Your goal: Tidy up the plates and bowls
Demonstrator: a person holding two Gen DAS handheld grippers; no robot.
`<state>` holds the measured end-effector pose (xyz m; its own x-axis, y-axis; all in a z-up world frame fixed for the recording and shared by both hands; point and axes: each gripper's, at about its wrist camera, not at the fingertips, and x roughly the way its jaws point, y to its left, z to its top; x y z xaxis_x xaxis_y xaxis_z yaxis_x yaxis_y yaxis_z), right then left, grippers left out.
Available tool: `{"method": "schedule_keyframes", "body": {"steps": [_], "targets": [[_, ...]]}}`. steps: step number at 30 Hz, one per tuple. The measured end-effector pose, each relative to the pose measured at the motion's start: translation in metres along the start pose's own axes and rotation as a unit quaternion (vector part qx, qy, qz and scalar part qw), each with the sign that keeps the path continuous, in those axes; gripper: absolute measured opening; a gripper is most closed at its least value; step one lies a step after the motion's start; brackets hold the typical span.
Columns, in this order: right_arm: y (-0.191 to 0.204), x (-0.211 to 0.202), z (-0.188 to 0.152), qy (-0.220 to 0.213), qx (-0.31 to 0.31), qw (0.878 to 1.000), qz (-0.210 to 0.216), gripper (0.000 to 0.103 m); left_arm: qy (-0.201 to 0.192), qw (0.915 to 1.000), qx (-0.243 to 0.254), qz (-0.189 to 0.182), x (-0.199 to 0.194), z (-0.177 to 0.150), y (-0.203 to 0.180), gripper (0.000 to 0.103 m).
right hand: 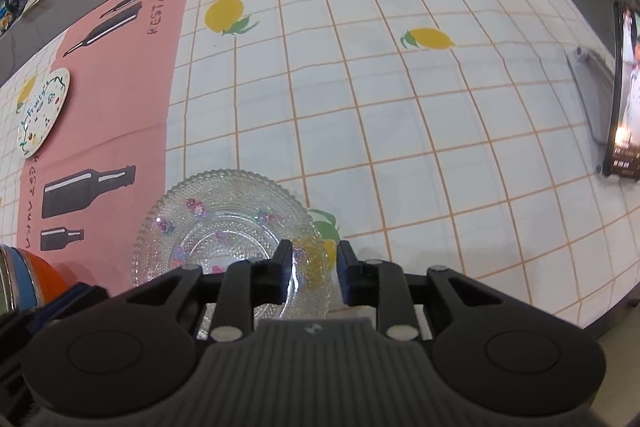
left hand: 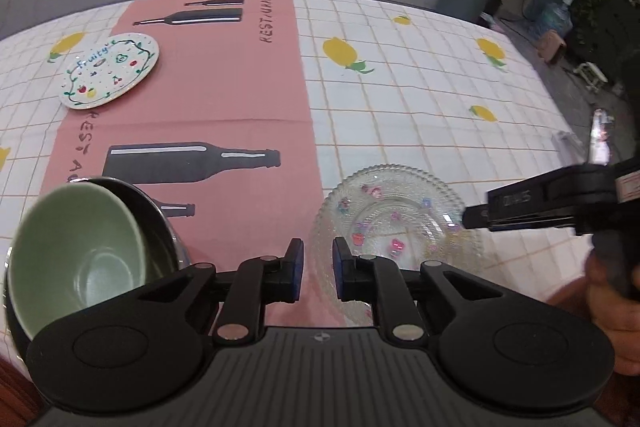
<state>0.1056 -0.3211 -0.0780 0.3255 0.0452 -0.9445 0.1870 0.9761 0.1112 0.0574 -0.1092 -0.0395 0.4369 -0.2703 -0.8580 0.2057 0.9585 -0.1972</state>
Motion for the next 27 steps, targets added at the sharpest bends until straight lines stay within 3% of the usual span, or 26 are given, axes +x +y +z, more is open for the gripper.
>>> {"method": "schedule_keyframes", "body": {"steps": [3,10,14,17,20,27], "targets": [[0.007,-0.004,-0.002,-0.005,-0.011,1.000,-0.002,0.031,0.010,0.9998,0.013,-0.011,-0.014,0.011,0.008,0.017],[0.043,-0.004,-0.002,0.018,-0.031,0.999,0.035,0.031,0.015,0.9996,0.015,-0.021,-0.043,0.048,0.057,0.017],[0.072,-0.002,0.005,0.020,-0.050,0.997,0.050,0.035,0.006,0.9999,0.013,0.008,-0.051,0.065,0.094,0.017],[0.094,0.001,0.012,0.028,-0.061,0.996,0.066,0.037,-0.004,0.9998,-0.005,0.016,-0.052,0.074,0.125,0.017],[0.117,0.003,0.021,0.028,-0.072,0.994,0.079,0.040,-0.038,0.9988,-0.020,0.023,-0.050,0.081,0.161,0.017],[0.173,0.014,0.050,0.010,-0.108,0.990,0.087,0.043,-0.076,0.9911,-0.104,0.035,-0.027,0.093,0.238,0.020]]}}
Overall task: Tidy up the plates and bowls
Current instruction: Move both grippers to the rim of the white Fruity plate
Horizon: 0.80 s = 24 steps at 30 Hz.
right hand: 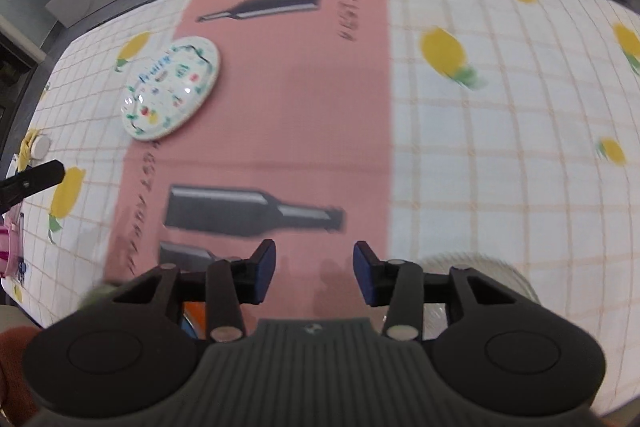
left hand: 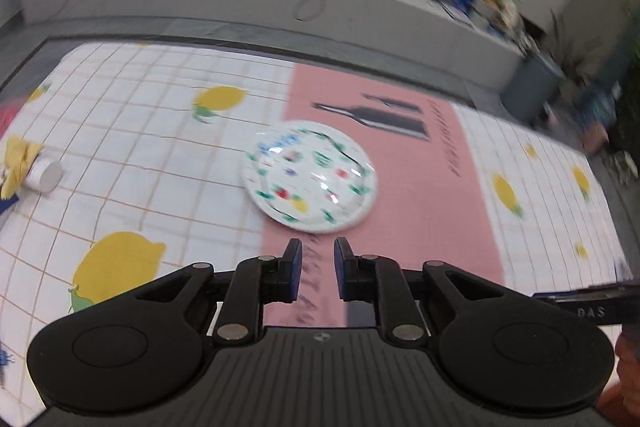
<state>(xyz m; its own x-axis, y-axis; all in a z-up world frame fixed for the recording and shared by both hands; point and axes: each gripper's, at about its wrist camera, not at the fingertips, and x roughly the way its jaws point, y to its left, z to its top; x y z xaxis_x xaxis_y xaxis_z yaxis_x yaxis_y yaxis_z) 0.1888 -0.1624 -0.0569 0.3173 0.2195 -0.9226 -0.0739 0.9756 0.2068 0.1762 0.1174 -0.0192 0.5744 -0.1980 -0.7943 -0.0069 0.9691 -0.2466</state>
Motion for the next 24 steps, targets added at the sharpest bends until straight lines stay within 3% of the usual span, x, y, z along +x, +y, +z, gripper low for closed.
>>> {"method": "schedule_keyframes", "body": {"steps": [3,8,18,24], "targets": [[0.020,0.013,0.017,-0.016,-0.010,1.000,0.000,0.043,-0.021,0.9990,-0.037,0.016,0.016,0.004,0.019,0.025],[0.045,0.044,0.046,-0.031,-0.019,0.999,0.021,0.042,-0.057,0.9937,-0.097,0.000,0.045,0.013,0.046,0.028],[0.059,0.108,0.100,-0.010,-0.007,1.000,0.026,0.033,-0.035,0.9949,-0.095,-0.005,0.094,0.033,0.066,0.031],[0.062,0.123,0.120,-0.028,-0.001,0.999,0.018,0.031,-0.020,0.9933,-0.111,-0.025,0.108,0.038,0.077,0.036]]}}
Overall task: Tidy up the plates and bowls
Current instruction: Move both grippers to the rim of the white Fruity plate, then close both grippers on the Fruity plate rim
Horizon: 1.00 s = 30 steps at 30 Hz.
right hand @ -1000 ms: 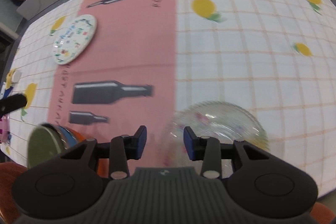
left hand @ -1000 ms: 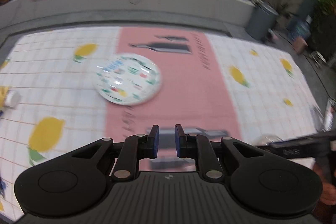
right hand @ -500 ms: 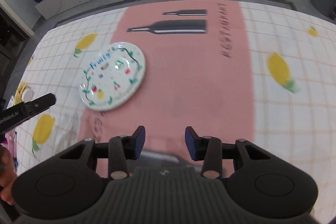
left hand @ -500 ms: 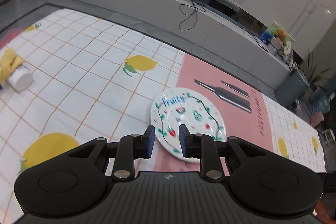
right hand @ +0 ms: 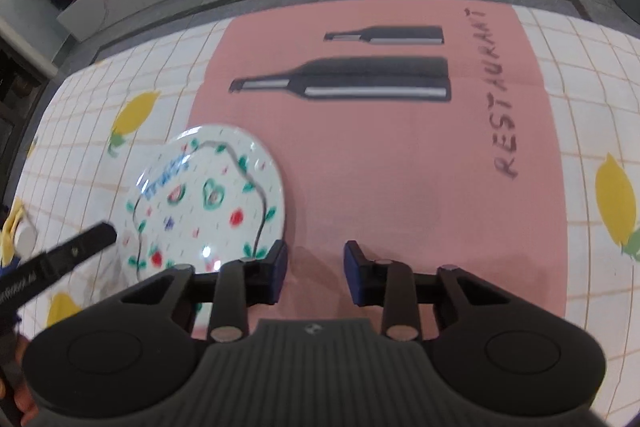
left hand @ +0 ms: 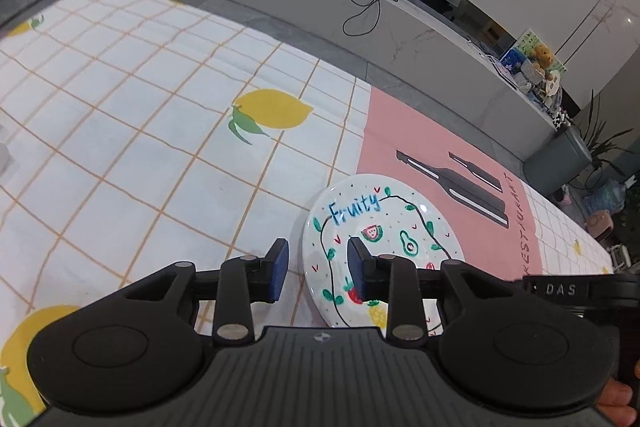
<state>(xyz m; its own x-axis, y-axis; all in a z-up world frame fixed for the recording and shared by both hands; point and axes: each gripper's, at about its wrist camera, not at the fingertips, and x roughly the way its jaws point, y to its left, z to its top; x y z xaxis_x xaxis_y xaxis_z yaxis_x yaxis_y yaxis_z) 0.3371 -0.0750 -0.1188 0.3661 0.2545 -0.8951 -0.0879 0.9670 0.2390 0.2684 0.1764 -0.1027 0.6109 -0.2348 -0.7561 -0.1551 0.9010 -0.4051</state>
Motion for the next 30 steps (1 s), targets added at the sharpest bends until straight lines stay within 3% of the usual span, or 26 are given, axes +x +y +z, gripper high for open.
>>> {"method": "schedule_keyframes", "body": {"steps": [5,10,16,20,22,24,30], "targets": [[-0.012,0.004,0.008,-0.012,0.033,0.999,0.021,0.031,0.005,0.9998,-0.016,0.004,0.006,0.000,0.007,0.036],[-0.029,0.002,0.012,-0.013,0.102,0.993,0.065,0.038,0.010,0.9996,-0.025,-0.001,0.008,0.000,0.007,0.036],[-0.015,0.006,0.009,-0.010,0.073,0.995,0.066,0.038,0.011,0.9999,-0.011,0.001,0.013,-0.004,0.002,0.036],[-0.011,0.011,0.008,-0.012,0.074,0.994,0.076,0.027,0.003,1.0000,0.003,0.005,0.015,-0.006,0.001,0.028],[-0.010,0.013,0.007,-0.013,0.073,0.994,0.080,0.015,0.004,1.0000,0.007,0.002,0.015,-0.006,0.000,0.021],[-0.013,0.014,0.005,-0.010,0.081,0.992,0.092,0.011,0.003,0.9999,0.013,0.002,0.016,-0.007,-0.002,0.020],[-0.011,0.014,0.001,-0.011,0.090,0.992,0.092,0.009,0.000,0.9997,0.020,0.013,0.016,-0.007,-0.006,0.019]]}}
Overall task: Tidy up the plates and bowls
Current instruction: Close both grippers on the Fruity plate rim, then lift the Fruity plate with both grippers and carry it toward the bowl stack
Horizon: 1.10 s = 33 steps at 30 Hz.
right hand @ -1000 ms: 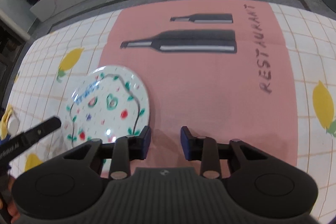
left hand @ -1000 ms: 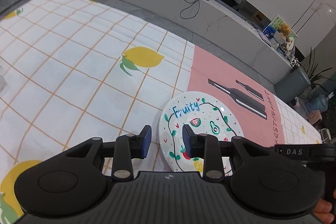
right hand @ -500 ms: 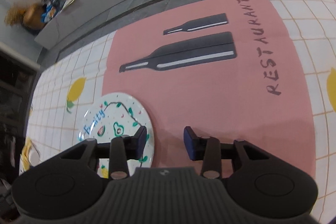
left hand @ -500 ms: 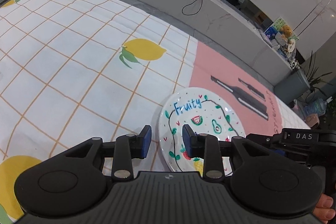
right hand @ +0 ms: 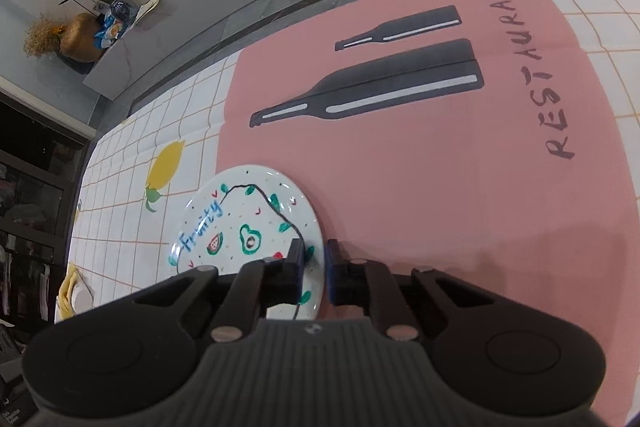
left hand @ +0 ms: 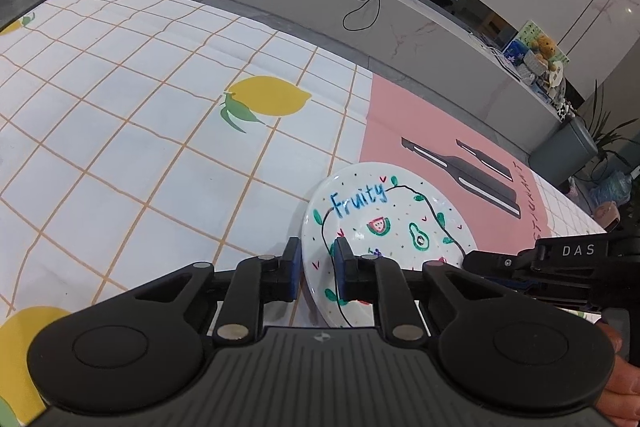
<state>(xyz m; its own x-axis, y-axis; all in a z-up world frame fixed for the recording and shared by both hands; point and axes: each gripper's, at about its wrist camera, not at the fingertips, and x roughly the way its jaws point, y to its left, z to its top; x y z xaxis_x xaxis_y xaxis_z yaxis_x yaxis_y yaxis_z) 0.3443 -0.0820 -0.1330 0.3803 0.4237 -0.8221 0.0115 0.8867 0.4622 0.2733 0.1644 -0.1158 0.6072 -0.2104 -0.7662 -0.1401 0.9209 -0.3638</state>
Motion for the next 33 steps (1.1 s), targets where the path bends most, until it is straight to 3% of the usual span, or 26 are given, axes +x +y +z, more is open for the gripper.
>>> {"method": "schedule_keyframes", "body": {"steps": [11,17,25,33], "targets": [[-0.002,-0.022,-0.010,0.004,0.014,1.000,-0.011,0.009,-0.007,0.9999,-0.005,-0.008,-0.016,-0.002,-0.011,0.018],[-0.015,-0.050,-0.020,-0.007,0.024,1.000,-0.004,0.008,-0.010,0.9994,-0.002,-0.034,-0.031,-0.010,-0.024,0.018],[-0.029,-0.101,-0.034,-0.022,0.026,0.999,-0.004,0.007,0.001,0.9985,0.020,-0.051,-0.060,-0.026,-0.050,0.018],[-0.040,-0.172,-0.058,-0.051,0.020,0.998,0.016,0.007,-0.005,0.9972,0.051,-0.054,-0.113,-0.043,-0.096,0.018]]}}
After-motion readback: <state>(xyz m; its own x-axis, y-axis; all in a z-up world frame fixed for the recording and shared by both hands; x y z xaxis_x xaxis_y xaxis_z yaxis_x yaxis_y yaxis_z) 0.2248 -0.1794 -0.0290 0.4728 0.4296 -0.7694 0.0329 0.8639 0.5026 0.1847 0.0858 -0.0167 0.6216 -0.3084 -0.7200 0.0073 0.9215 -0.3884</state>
